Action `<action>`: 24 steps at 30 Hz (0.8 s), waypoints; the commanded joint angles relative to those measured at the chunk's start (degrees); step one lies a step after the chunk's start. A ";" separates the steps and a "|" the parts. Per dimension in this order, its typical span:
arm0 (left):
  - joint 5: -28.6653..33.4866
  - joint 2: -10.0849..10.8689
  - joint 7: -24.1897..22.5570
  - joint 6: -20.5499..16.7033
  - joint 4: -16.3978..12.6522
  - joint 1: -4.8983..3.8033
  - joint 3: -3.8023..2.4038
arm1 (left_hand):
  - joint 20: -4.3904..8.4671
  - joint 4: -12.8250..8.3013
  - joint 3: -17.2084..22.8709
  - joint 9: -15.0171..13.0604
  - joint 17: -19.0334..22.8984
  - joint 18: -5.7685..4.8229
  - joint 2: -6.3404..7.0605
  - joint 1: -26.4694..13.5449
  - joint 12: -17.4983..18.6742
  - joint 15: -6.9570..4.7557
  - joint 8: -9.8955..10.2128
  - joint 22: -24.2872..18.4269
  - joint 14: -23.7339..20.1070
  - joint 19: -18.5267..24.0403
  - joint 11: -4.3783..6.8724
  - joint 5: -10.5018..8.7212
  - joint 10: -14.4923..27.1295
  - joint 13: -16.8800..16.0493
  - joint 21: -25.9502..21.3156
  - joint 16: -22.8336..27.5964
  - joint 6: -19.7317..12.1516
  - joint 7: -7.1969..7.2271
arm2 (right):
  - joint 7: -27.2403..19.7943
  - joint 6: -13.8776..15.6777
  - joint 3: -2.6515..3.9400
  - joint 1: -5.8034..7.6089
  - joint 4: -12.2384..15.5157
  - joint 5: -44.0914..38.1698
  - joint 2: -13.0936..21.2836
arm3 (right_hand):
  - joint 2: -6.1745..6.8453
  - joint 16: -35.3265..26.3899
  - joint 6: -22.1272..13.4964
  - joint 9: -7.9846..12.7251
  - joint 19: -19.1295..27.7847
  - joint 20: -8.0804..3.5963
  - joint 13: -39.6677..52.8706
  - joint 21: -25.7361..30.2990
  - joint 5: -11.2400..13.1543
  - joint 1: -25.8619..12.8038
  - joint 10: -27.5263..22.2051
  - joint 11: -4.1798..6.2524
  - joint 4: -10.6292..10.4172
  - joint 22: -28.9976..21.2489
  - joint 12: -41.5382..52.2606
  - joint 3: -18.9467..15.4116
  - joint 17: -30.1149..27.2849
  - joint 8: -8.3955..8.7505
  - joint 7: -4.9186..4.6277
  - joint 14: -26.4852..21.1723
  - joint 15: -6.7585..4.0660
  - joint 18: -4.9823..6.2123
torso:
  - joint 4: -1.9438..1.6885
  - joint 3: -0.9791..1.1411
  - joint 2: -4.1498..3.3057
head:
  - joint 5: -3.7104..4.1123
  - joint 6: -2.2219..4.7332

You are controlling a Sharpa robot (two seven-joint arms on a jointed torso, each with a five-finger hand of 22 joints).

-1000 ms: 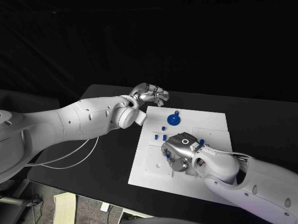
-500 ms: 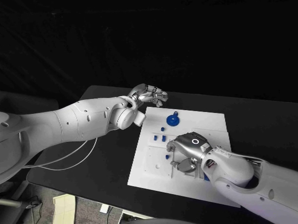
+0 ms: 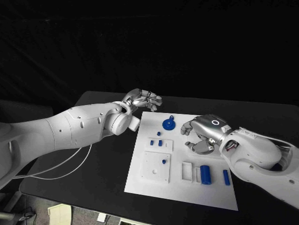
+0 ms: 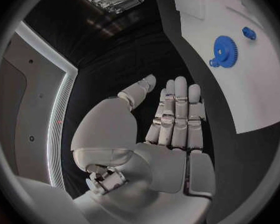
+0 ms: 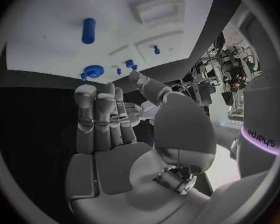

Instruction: Assemble the parts on the task board

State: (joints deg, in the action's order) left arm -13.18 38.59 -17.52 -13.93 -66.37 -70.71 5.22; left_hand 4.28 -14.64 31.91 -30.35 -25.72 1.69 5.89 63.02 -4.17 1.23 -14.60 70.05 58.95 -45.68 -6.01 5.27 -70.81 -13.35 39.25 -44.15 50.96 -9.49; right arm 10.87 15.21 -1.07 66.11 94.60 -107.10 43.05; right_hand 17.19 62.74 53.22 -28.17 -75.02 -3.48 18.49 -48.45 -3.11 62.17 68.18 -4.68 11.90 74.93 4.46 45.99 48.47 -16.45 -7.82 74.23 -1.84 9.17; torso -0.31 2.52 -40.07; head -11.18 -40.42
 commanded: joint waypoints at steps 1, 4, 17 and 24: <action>0.35 0.02 -0.58 0.52 -0.20 -0.11 -0.06 | 0.05 0.13 -0.12 0.08 -0.08 1.18 -0.36 -0.17 -0.01 0.07 -0.40 0.06 0.32 -0.50 0.03 0.27 0.20 0.09 -0.28 0.19 -0.46 0.05 | -1.72 -5.59 0.05 0.84 -0.68 4.19 0.80 | -0.05 0.31 -0.34 0.06 -0.37 0.01 -0.20 -0.05 0.27 -0.68 0.22 0.08 0.09 0.69 -0.03 -1.18 -0.03 -0.21 -0.41 0.45 -0.03 5.83 | -0.05 0.05 -0.03 | 0.61 0.33; 0.35 0.01 -0.58 0.56 -0.20 -0.11 -0.05 | 0.05 0.13 -0.12 0.09 -0.10 1.18 -0.35 -0.17 -0.02 0.07 -0.40 0.07 0.33 -0.51 0.03 0.27 0.19 0.09 -0.29 0.19 -0.46 0.05 | -1.19 -7.06 0.05 1.41 -2.07 2.85 1.09 | -0.02 0.30 -0.66 0.14 -0.22 0.05 -0.52 0.02 0.25 -1.19 -0.24 -0.09 0.61 0.74 -0.37 -2.50 -0.07 -0.15 -0.30 0.37 0.12 5.83 | 0.01 0.04 -0.02 | 0.78 0.43; 0.35 0.02 -0.59 0.60 -0.28 -0.11 -0.05 | 0.06 0.12 -0.12 0.10 -0.17 1.18 -0.35 -0.15 -0.02 0.06 -0.43 0.10 0.37 -0.54 0.03 0.27 0.19 0.09 -0.31 0.22 -0.47 0.05 | -0.15 -13.59 -0.84 1.41 -5.92 1.81 -0.48 | -0.12 0.17 -3.65 0.51 0.15 0.15 -2.95 0.94 0.32 -2.47 -4.65 -1.10 0.94 0.37 -0.76 -6.29 -0.30 0.65 1.50 -0.05 1.08 5.83 | -0.12 0.03 -0.07 | 1.26 0.53; 0.35 -0.07 -0.60 0.65 -0.21 -0.11 -0.05 | 0.07 0.13 -0.12 0.11 -0.21 1.18 -0.35 -0.15 -0.02 0.05 -0.44 0.11 0.38 -0.55 0.03 0.27 0.19 0.09 -0.32 0.24 -0.47 0.05 | 0.13 -12.50 -1.57 1.36 -7.12 0.84 -0.92 | -0.19 0.10 -3.61 0.42 0.09 0.23 -3.35 1.27 0.29 -1.21 -4.15 -1.12 0.38 0.20 -0.43 -5.50 -0.43 0.36 1.22 -0.10 1.06 5.83 | -0.14 -0.04 -0.08 | 1.42 0.50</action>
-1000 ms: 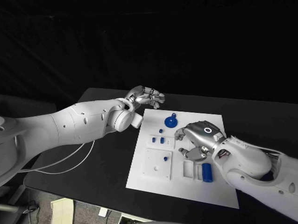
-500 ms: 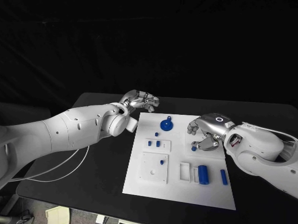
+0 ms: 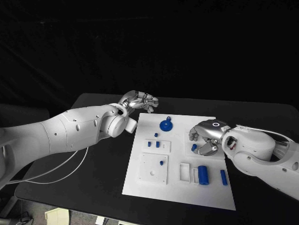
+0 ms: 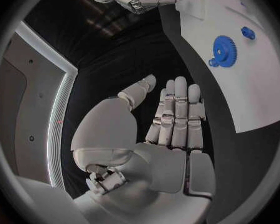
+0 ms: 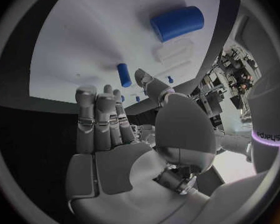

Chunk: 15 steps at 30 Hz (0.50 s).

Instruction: Assemble the parts on the task board

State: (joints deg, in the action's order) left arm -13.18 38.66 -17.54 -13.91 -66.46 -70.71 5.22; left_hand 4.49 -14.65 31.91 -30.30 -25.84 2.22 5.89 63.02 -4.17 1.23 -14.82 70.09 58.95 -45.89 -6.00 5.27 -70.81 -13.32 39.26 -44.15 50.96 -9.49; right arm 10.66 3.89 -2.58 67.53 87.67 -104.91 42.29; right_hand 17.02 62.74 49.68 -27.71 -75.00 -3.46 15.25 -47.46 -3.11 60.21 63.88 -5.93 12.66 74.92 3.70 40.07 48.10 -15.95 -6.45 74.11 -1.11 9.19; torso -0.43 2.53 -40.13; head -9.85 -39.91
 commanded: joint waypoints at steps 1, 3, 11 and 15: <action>0.35 -0.14 -0.58 0.66 -0.13 -0.11 -0.06 | -0.15 0.13 -0.13 0.06 -0.10 0.65 -0.35 -0.15 -0.02 0.05 -0.22 0.07 0.38 -0.33 0.03 0.27 0.19 0.07 -0.32 0.25 -0.47 0.05 | 0.30 -1.35 -0.07 -0.06 -0.21 -1.45 -0.18 | -0.12 0.10 -0.01 -0.06 0.02 0.19 -0.15 0.34 0.30 1.23 0.35 0.18 -0.54 0.17 0.42 0.88 -0.09 -0.21 -0.22 0.04 0.33 5.81 | -0.02 -0.06 -0.01 | 0.09 -0.01; 0.35 -0.16 -0.58 0.69 -0.11 -0.10 -0.06 | -0.15 0.14 -0.13 0.06 -0.11 0.65 -0.35 -0.15 -0.02 0.05 -0.23 0.08 0.39 -0.34 0.03 0.27 0.19 0.07 -0.32 0.25 -0.48 0.05 | 0.29 -1.53 -0.09 -0.07 -0.18 -1.45 -0.18 | -0.06 0.11 0.07 -0.09 -0.10 0.24 -0.33 0.41 0.31 1.70 0.60 0.15 -0.96 0.13 0.48 1.47 -0.14 -0.35 -0.44 0.10 0.35 5.81 | -0.03 -0.08 -0.02 | 0.15 0.00; 0.35 -0.09 -0.59 0.67 -0.08 -0.10 -0.06 | -0.15 0.18 -0.14 0.08 -0.16 0.64 -0.39 -0.19 -0.02 0.05 -0.25 0.10 0.40 -0.37 0.03 0.26 0.19 0.07 -0.34 0.28 -0.48 0.05 | -0.29 -1.27 -0.45 -0.21 -0.22 -1.51 -0.35 | -0.67 0.21 2.52 -0.54 -0.70 0.40 -0.24 0.41 0.32 4.70 4.09 1.05 -2.52 0.22 1.89 5.17 -0.34 -1.91 -1.40 0.51 -0.49 5.81 | -0.04 -0.21 0.00 | 0.30 -0.02; 0.35 -0.09 -0.59 0.69 -0.07 -0.10 -0.06 | -0.15 0.22 -0.16 0.09 -0.20 0.64 -0.41 -0.23 -0.03 0.05 -0.26 0.11 0.42 -0.38 0.03 0.26 0.19 0.07 -0.36 0.31 -0.49 0.04 | -0.42 -1.06 -0.48 -0.42 -0.35 -1.52 -0.73 | -1.13 0.23 3.44 -0.65 -0.80 0.49 0.05 0.35 0.33 5.09 5.55 1.46 -3.16 0.36 2.52 6.00 -0.40 -2.41 -1.51 0.61 -0.87 5.81 | -0.07 -0.17 0.00 | 0.21 -0.09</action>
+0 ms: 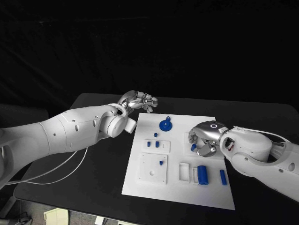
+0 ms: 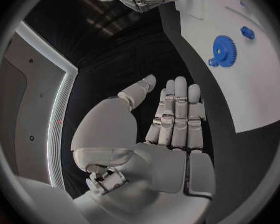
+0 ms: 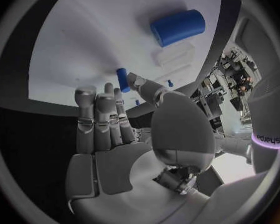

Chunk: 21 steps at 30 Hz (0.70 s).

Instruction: Assemble the parts on the task board

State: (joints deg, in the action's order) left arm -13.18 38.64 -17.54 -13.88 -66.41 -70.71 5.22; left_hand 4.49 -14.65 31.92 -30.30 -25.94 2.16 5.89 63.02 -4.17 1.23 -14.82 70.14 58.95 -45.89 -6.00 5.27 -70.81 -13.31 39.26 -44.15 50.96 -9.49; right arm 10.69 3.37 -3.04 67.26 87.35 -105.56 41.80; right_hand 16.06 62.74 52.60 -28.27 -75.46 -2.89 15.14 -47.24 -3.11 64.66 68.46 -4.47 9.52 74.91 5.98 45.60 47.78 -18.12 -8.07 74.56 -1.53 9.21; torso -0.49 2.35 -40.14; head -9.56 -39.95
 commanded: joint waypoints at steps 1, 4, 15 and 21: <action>0.34 -0.07 -0.59 0.66 -0.11 -0.10 -0.06 | -0.15 0.25 -0.16 0.10 -0.11 0.70 -0.44 -0.25 -0.03 0.05 -0.27 0.07 0.42 -0.40 0.02 0.26 0.19 0.06 -0.36 0.32 -0.49 0.04 | -0.48 -0.56 -0.03 -0.22 -0.11 -0.88 -0.36 | -0.19 0.24 0.62 -0.10 -0.35 -0.08 0.20 0.12 0.33 0.66 1.12 0.06 -0.08 0.39 0.31 0.54 -0.09 -0.29 0.08 0.16 -0.51 5.79 | -0.01 0.02 0.02 | -0.15 -0.10; 0.34 -0.06 -0.58 0.69 -0.11 -0.10 -0.06 | -0.15 0.28 -0.16 0.10 -0.14 0.70 -0.46 -0.27 -0.03 0.05 -0.28 0.08 0.43 -0.41 0.03 0.27 0.19 0.06 -0.37 0.33 -0.49 0.04 | -0.52 -0.71 -0.05 -0.37 -0.31 -1.04 -0.58 | -0.31 0.24 0.91 -0.12 -0.39 -0.06 0.31 0.08 0.33 0.69 1.48 0.20 -0.23 0.46 0.45 0.68 -0.10 -0.44 0.08 0.18 -0.65 5.79 | -0.02 0.04 0.00 | -0.22 -0.15; 0.34 -0.03 -0.56 0.72 -0.11 -0.10 -0.06 | -0.14 0.30 -0.16 0.11 -0.21 0.71 -0.48 -0.28 -0.04 0.04 -0.31 0.11 0.44 -0.42 0.04 0.28 0.17 0.06 -0.41 0.38 -0.47 0.06 | -0.47 -0.30 -0.09 -0.54 -0.22 -1.51 -0.63 | -1.84 0.27 3.14 -0.40 -0.36 -0.19 1.48 -0.08 0.32 0.90 4.04 1.26 -0.47 0.81 1.71 1.47 -0.11 -1.51 0.60 0.13 -1.68 5.79 | 0.08 0.12 0.04 | -0.33 -0.39; 0.34 0.00 -0.52 0.73 -0.08 -0.10 -0.06 | -0.13 0.29 -0.15 0.12 -0.25 0.71 -0.48 -0.26 -0.05 0.04 -0.33 0.12 0.44 -0.42 0.04 0.28 0.17 0.06 -0.42 0.41 -0.47 0.06 | 0.06 -0.04 -0.12 -0.57 -0.27 -2.84 -0.57 | -3.08 0.23 4.49 -0.70 -0.19 -0.20 2.38 -0.07 0.32 2.56 5.25 1.80 0.76 0.92 2.39 3.63 -0.13 -2.13 1.15 0.13 -2.20 5.79 | 0.11 0.14 0.04 | -0.32 -0.48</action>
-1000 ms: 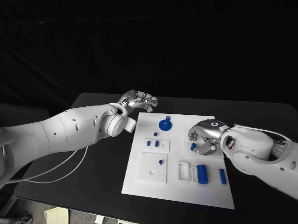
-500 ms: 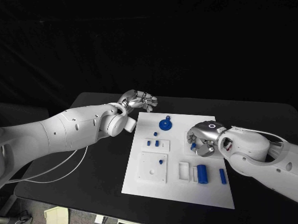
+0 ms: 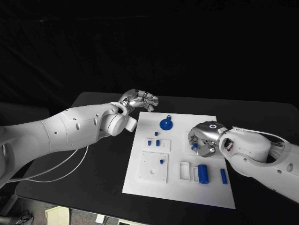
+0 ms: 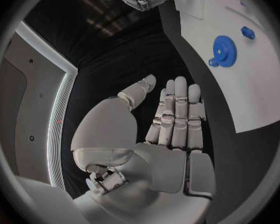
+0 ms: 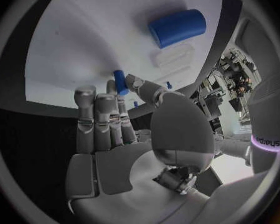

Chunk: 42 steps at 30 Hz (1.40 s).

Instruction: Assemble the parts on the task board

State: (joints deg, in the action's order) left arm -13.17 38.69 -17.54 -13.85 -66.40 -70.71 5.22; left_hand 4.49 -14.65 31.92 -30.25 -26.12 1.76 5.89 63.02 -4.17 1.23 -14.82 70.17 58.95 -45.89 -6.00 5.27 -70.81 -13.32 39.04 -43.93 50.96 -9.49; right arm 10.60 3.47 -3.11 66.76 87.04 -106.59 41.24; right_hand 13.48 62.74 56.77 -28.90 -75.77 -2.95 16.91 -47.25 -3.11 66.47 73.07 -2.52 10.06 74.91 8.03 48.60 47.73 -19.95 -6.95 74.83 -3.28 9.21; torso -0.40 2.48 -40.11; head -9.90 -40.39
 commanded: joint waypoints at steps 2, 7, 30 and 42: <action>0.34 -0.05 -0.53 0.70 -0.10 -0.10 -0.06 | -0.13 0.29 -0.16 0.08 -0.07 1.11 -0.48 -0.26 -0.05 0.04 -0.33 0.09 0.44 -0.43 0.04 0.28 0.17 0.07 -0.21 0.19 -0.47 0.07 | 0.20 0.07 -0.04 -0.07 0.09 -1.91 -0.03 | -0.56 0.23 0.34 -0.07 0.11 -0.12 0.70 -0.09 0.31 0.80 0.63 -0.15 0.36 0.94 0.34 0.83 -0.08 -0.29 0.04 -0.13 -0.46 5.79 | 0.01 0.00 0.00 | 0.02 -0.04; 0.34 -0.05 -0.53 0.68 -0.06 -0.10 -0.05 | -0.13 0.30 -0.15 0.08 -0.09 1.11 -0.49 -0.26 -0.04 0.04 -0.34 0.09 0.44 -0.43 0.04 0.28 0.17 0.07 -0.22 0.21 -0.47 0.07 | 0.29 1.66 -0.05 -0.10 0.24 -2.51 -0.08 | -1.21 0.24 0.87 -0.20 0.10 -0.05 1.13 -0.17 0.31 1.17 1.10 0.01 0.81 1.00 0.63 1.68 -0.08 -0.51 0.21 -0.10 -0.60 5.79 | -0.01 0.00 -0.02 | 0.03 -0.06; 0.34 -0.30 -0.62 0.76 0.24 -0.09 -0.05 | -0.12 0.35 -0.16 0.11 -0.21 1.11 -0.55 -0.28 -0.05 0.04 -0.38 0.15 0.45 -0.46 0.04 0.29 0.17 0.08 -0.27 0.30 -0.49 0.07 | 0.32 5.87 2.66 -0.12 6.77 -3.25 1.42 | -1.12 0.39 2.87 -0.77 -0.37 -0.34 3.07 -0.74 0.32 1.10 2.87 0.86 1.28 1.10 1.77 3.31 -0.01 -1.30 1.02 0.11 -1.43 5.79 | 0.03 -0.05 0.02 | -0.25 0.00; 0.34 -0.50 -0.62 0.80 0.24 -0.09 -0.06 | -0.12 0.36 -0.15 0.13 -0.28 1.11 -0.59 -0.28 -0.05 0.04 -0.40 0.17 0.46 -0.47 0.04 0.30 0.17 0.08 -0.30 0.34 -0.49 0.07 | -1.34 8.40 2.67 -0.29 9.39 -1.81 -1.99 | -1.12 0.39 2.94 -0.80 -0.38 -0.38 3.18 -0.77 0.31 1.08 2.90 0.90 1.22 1.09 1.78 3.36 -0.01 -1.31 1.05 0.11 -1.47 5.79 | -0.02 -0.06 -0.01 | -0.67 -0.18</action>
State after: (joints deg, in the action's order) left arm -13.17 38.32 -17.56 -13.73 -66.10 -70.71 5.22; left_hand 4.49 -14.50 31.77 -30.21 -26.33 2.26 5.68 62.82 -4.17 1.23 -15.04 70.26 58.95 -45.88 -6.00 5.27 -70.81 -13.33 39.04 -43.93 50.96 -9.49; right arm 10.51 10.02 -0.41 66.57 96.19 -108.38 39.46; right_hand 12.58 62.75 59.32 -29.64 -76.04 -3.06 17.55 -47.80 -2.43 67.38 73.14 -2.46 11.31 74.94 9.36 51.72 47.73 -21.07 -6.03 75.20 -3.90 9.21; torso -0.40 2.42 -40.12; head -10.48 -40.52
